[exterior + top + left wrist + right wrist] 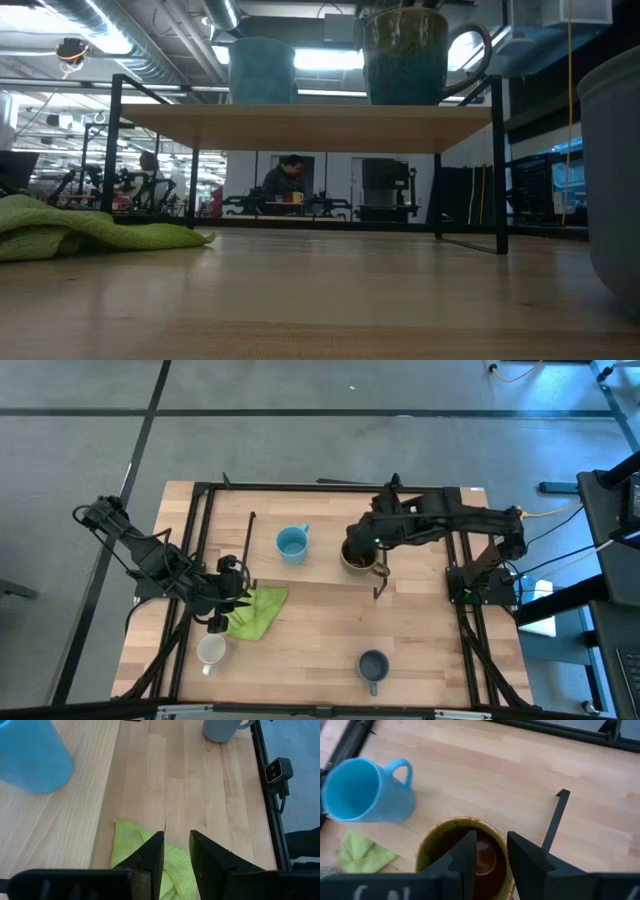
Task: Stack small to large cups/mugs on shelf
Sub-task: Put the gray patterned mug on the shelf
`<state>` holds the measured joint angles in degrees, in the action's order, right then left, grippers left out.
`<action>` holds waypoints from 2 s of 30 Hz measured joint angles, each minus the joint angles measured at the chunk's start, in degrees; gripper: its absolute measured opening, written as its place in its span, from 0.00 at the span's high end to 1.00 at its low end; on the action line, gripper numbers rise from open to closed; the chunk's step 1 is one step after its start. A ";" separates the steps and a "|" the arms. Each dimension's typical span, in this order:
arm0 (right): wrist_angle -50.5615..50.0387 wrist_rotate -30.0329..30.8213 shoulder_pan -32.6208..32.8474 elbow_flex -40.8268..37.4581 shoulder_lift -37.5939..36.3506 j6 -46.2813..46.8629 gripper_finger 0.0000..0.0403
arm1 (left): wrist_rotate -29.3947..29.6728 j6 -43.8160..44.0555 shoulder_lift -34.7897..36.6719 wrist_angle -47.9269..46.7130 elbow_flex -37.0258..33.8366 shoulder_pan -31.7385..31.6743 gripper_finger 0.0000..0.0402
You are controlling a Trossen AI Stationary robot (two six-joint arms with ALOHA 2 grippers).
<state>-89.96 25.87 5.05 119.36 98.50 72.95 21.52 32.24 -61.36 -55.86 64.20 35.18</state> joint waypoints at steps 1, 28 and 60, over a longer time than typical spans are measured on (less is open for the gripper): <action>0.09 -0.06 0.27 0.36 0.00 -0.12 0.73 | 0.02 -0.33 0.00 0.00 0.00 0.00 0.79; 13.41 0.01 20.86 2.06 0.09 7.93 0.73 | 0.48 -1.36 0.00 0.45 0.00 0.00 0.79; 42.47 -8.31 25.62 1.98 16.79 2.56 0.73 | 3.01 14.79 0.00 -4.21 0.02 19.25 0.79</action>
<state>-47.49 17.55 30.67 121.34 115.29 75.51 24.53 47.03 -61.36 -60.06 64.23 54.43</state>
